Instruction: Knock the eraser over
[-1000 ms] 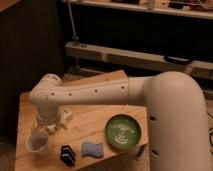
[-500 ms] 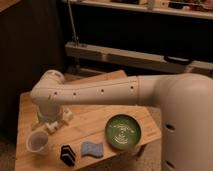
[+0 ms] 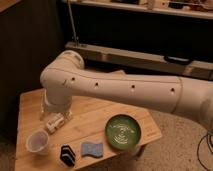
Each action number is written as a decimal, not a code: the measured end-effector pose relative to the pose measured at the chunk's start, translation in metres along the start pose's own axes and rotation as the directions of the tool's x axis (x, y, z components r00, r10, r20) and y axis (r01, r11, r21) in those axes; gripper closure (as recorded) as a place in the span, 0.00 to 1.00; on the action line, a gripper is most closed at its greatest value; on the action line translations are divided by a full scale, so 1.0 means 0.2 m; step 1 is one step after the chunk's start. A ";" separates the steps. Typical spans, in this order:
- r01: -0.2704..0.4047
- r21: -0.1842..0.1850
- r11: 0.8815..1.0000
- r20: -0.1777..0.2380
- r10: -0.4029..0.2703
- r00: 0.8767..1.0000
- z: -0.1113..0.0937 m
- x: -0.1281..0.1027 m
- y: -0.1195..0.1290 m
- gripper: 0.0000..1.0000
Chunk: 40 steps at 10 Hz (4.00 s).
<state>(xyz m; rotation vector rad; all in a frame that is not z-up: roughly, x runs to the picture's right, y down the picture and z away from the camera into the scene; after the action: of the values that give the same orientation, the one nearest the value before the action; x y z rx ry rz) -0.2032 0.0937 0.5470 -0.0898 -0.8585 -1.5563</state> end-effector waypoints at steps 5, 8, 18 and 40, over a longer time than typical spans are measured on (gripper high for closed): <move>-0.026 0.126 0.992 0.119 0.011 0.993 0.10 -0.32 0.05 1.00; -0.051 0.140 0.989 0.208 0.021 0.978 0.31 -0.70 0.07 1.00; -0.139 0.110 0.984 0.372 0.089 0.924 0.61 -0.99 0.09 1.00; -0.295 -0.135 0.946 0.333 0.324 0.885 0.63 -0.79 0.26 1.00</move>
<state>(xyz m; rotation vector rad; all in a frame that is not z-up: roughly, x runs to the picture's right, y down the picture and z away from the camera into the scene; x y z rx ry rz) -0.1780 0.2994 0.5777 -0.5554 -1.0044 -1.2876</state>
